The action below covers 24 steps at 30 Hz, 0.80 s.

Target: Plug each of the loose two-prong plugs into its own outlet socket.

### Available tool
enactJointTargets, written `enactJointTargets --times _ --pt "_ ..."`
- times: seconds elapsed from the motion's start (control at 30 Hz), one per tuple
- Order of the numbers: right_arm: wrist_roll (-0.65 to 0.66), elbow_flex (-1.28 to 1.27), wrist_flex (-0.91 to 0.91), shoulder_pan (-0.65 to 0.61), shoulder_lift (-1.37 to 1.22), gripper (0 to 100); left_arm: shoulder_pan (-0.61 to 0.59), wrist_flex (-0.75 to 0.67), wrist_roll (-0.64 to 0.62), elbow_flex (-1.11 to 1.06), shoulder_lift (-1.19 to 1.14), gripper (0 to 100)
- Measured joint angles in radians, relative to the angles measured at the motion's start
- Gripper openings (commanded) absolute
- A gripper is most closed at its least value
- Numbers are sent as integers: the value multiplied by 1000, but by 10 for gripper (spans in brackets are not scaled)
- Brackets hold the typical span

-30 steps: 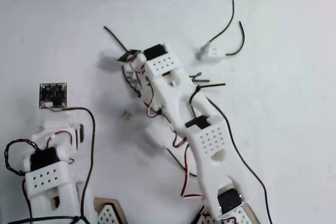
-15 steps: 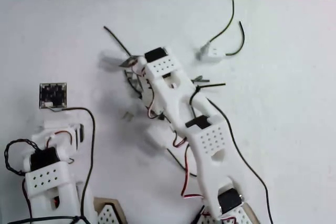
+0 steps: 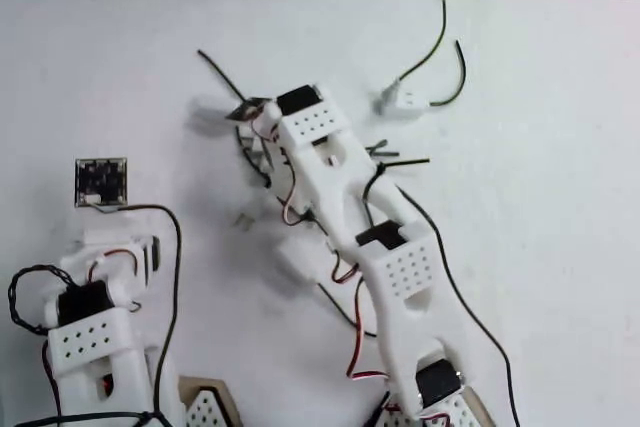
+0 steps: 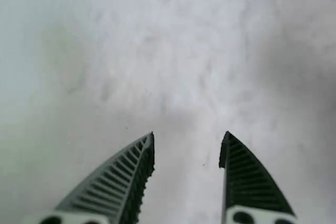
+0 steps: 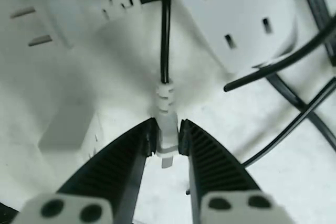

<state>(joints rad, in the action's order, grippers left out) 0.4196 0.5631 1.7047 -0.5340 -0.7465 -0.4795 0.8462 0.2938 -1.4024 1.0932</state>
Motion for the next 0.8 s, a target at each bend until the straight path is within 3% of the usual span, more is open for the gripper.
enactJointTargets --times 0.13,0.8 --pt "0 0 0 0 0 69 0 0 0 0 0 211" --pt "0 2 0 -2 -28 18 0 -2 0 0 0 211"
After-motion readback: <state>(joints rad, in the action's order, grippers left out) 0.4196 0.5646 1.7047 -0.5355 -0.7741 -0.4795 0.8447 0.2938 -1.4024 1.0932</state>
